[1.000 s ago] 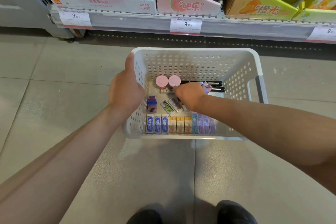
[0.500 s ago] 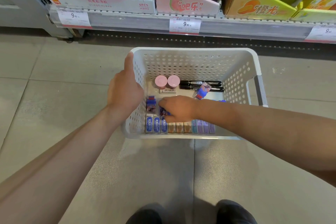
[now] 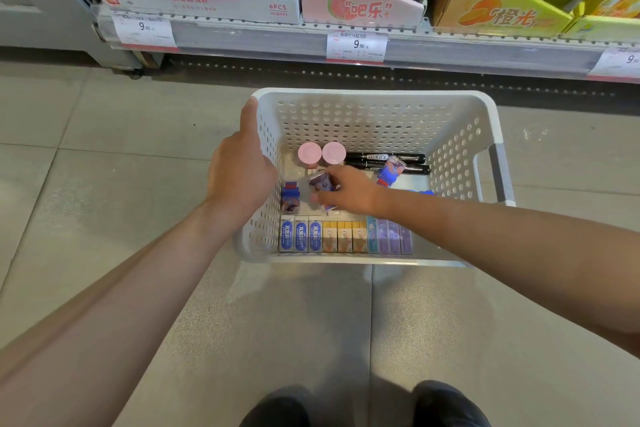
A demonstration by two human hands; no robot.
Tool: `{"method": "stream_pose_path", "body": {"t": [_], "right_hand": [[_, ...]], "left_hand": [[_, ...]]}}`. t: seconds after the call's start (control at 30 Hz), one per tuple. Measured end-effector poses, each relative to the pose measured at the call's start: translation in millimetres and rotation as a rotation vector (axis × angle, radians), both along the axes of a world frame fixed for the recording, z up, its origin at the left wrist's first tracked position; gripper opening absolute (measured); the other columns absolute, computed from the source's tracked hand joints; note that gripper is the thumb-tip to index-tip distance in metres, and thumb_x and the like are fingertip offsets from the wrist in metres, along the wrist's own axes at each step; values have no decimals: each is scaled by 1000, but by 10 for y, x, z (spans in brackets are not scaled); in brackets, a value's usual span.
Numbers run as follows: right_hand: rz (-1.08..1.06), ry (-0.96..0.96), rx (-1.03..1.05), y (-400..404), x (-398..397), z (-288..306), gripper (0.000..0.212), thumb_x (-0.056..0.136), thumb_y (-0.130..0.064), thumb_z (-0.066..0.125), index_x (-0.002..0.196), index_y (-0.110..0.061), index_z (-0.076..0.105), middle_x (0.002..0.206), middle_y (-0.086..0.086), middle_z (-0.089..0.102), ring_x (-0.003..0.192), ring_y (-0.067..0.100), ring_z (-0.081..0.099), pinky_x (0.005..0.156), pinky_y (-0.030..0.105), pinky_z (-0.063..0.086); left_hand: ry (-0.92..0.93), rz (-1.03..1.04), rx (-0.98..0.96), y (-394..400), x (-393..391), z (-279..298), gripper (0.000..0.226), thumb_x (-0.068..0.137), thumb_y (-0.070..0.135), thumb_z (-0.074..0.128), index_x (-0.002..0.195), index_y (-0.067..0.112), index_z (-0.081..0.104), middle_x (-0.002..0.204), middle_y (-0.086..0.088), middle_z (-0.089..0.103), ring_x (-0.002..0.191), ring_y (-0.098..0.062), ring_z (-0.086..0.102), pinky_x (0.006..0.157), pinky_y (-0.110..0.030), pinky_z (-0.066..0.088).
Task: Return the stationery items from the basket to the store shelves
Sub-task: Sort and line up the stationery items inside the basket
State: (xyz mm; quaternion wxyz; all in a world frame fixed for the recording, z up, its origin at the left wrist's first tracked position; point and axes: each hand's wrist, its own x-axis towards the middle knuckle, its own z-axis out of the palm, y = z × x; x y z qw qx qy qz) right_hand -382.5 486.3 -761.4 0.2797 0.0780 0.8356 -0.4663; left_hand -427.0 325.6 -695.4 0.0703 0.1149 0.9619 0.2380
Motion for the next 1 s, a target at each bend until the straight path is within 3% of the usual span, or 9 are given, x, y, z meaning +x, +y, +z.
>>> {"method": "stream_pose_path", "body": {"t": [0.1, 0.27, 0.33, 0.43, 0.53, 0.63, 0.77, 0.87, 1.0], "right_hand": [[-228, -188, -334, 15, -21, 22, 44, 90, -5, 59, 130, -6, 41, 111, 15, 60, 73, 13, 62, 53, 15, 55], [-281, -289, -435, 1, -55, -2, 43, 97, -7, 46, 138, -14, 36, 124, 19, 55, 75, 19, 65, 61, 20, 57], [-285, -295, -396, -4, -74, -20, 37, 96, -9, 49, 132, -14, 40, 113, 16, 60, 72, 19, 64, 60, 22, 58], [-264, -231, -243, -2, -85, -16, 18, 90, -11, 60, 103, -15, 49, 88, 7, 60, 66, 15, 59, 54, 22, 55], [-170, -117, -46, 28, -101, 4, 22, 78, -10, 71, 78, -18, 50, 73, 2, 57, 69, 17, 57, 65, 32, 52], [-114, -114, -28, 68, -106, 60, 22, 78, -9, 71, 89, -14, 52, 70, 0, 55, 65, 16, 53, 60, 27, 45], [-115, -142, -33, 121, -118, 94, 28, 85, -10, 64, 111, -9, 55, 71, 0, 52, 57, 11, 51, 47, 16, 44], [-135, -245, -63, 148, -130, 94, 28, 88, -9, 60, 115, -4, 56, 81, 3, 53, 69, 12, 58, 62, 22, 54], [-125, -330, -34, 170, -119, 67, 23, 86, -6, 61, 107, 2, 61, 91, 12, 56, 83, 19, 60, 71, 26, 56]], "left_hand": [[-1, -2, 1, 4, 5, -6, 71, 88, 1, 51, 147, 18, 14, 109, -17, 60, 75, -20, 54, 57, -32, 49], [-5, -1, 5, -5, -8, -22, 72, 87, 1, 51, 147, 18, 14, 103, -15, 59, 76, -24, 58, 56, -35, 50], [-6, -2, 1, -3, -12, -21, 72, 87, 0, 50, 147, 17, 14, 97, -12, 57, 75, -25, 58, 55, -34, 48], [-6, -10, -3, -8, -16, -18, 72, 86, 1, 51, 146, 17, 15, 91, -8, 53, 75, -27, 59, 59, -41, 53], [-7, -6, -5, -9, -13, -9, 71, 87, 2, 51, 146, 18, 15, 99, -13, 58, 75, -25, 59, 58, -38, 52], [-14, -13, 0, 1, 0, 2, 70, 88, 1, 50, 146, 17, 14, 104, -15, 59, 75, -23, 57, 55, -31, 46], [-23, 1, 2, 5, -5, 11, 71, 88, 2, 50, 146, 19, 14, 109, -15, 59, 78, -23, 58, 60, -35, 52], [-23, 3, 2, 10, -4, 13, 71, 88, 1, 51, 146, 19, 14, 109, -15, 59, 77, -22, 57, 61, -35, 53], [-26, 5, 2, 4, -7, 12, 72, 88, 2, 52, 146, 19, 14, 107, -14, 60, 77, -24, 60, 63, -39, 56]]}}
